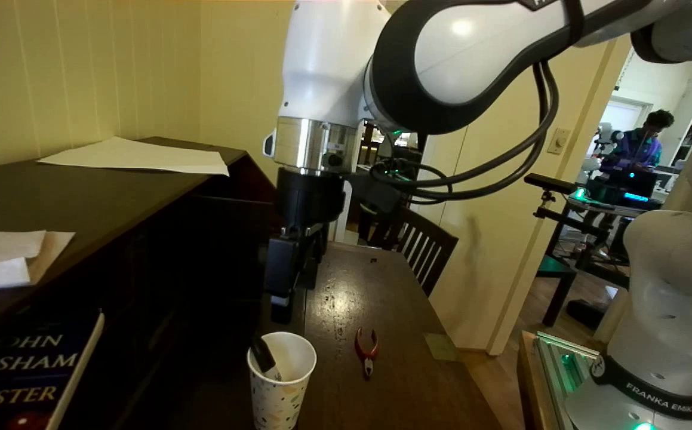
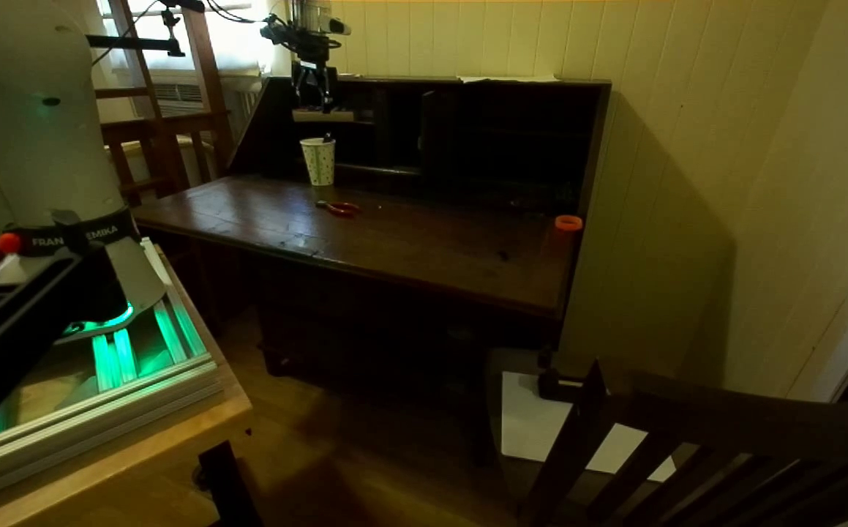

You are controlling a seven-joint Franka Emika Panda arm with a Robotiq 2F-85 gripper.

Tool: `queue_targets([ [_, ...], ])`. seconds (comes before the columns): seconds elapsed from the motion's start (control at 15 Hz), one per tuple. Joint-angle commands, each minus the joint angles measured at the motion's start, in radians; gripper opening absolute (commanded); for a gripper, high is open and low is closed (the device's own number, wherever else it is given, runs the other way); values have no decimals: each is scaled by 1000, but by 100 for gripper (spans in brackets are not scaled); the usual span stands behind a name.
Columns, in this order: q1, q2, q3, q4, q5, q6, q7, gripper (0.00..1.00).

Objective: Take the marker out of the coffee cup.

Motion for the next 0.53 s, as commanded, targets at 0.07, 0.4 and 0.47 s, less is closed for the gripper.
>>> queue_targets([
  [0.07,50,116,-20,103,-113,-3,32,100],
  [0.4,83,173,-47,149,-200,6,59,100],
  [0.47,87,182,-50,158,-204,14,62,100],
])
